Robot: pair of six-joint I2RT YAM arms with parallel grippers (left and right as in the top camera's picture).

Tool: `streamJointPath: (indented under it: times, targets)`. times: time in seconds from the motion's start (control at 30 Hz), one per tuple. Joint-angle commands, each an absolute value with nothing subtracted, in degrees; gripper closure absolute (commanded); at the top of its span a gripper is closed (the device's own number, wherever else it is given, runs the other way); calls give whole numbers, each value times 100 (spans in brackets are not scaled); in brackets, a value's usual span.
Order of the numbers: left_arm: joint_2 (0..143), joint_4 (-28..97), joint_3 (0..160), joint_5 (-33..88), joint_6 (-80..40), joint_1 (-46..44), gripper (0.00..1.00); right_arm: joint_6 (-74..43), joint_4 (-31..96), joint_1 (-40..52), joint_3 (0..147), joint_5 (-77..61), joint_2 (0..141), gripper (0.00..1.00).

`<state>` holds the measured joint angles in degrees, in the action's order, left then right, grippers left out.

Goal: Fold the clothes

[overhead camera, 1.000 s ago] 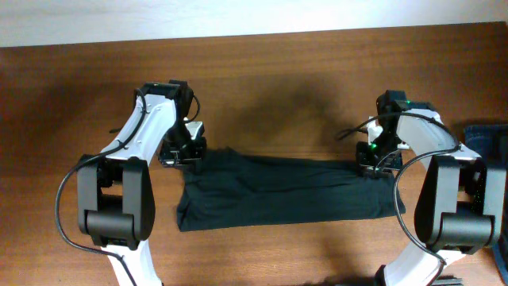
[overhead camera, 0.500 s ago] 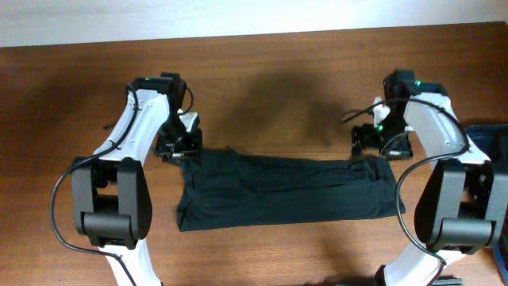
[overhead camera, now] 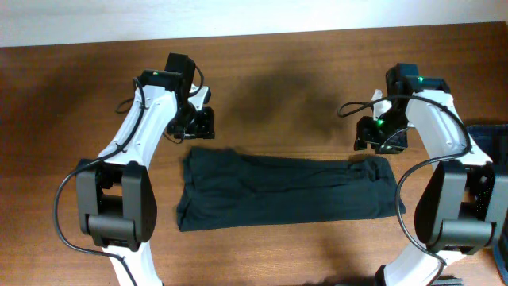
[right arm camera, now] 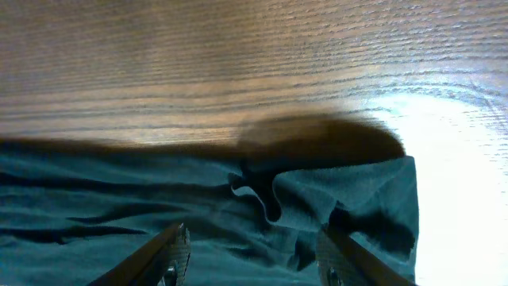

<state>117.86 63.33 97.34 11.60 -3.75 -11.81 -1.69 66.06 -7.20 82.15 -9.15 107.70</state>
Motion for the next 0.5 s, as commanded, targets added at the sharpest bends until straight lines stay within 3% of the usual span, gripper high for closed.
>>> streamJointPath:
  times: [0.0, 0.17, 0.47]
  targets:
    - [11854, 6307, 9660, 939, -336, -1175, 47, -198, 6576, -714, 8064, -993, 10650, 44]
    - [12125, 6366, 9640, 469, -303, -1168, 42, -198, 6556, -714, 7975, -991, 10650, 43]
    - [12648, 6407, 9640, 469, 10, -1155, 43, -196, 6556, -714, 7975, -989, 10650, 43]
